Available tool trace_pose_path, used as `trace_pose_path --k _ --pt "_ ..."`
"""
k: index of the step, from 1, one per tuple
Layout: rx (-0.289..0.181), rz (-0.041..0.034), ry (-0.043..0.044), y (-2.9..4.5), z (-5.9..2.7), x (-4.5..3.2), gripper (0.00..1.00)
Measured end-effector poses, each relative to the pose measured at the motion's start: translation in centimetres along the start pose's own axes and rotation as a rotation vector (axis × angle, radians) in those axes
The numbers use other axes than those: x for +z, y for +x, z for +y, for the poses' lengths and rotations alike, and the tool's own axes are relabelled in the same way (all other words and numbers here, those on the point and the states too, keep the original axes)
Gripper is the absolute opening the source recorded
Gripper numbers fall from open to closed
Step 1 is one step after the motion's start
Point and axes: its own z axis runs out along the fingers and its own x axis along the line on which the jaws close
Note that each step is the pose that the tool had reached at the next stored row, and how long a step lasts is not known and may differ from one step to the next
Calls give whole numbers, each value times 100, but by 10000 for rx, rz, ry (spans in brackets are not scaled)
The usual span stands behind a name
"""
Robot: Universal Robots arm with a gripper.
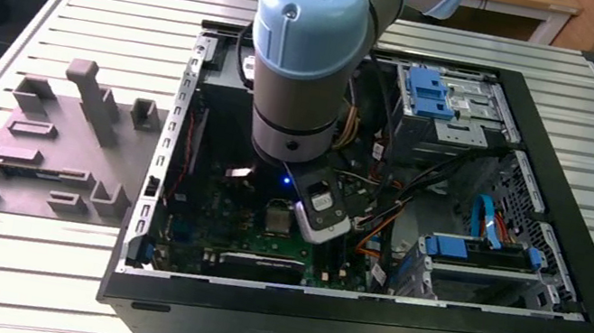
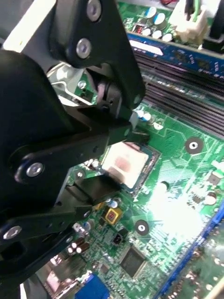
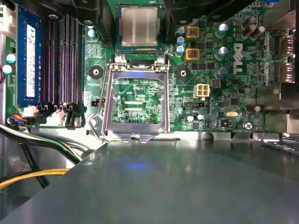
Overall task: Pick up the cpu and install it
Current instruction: 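Place the cpu into insertion slot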
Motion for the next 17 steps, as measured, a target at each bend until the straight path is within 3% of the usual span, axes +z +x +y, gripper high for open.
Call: trace_pose_path --k 15,17 --pt "12 6 7 4 -6 -43 54" --pt "11 7 9 3 -17 -44 46"
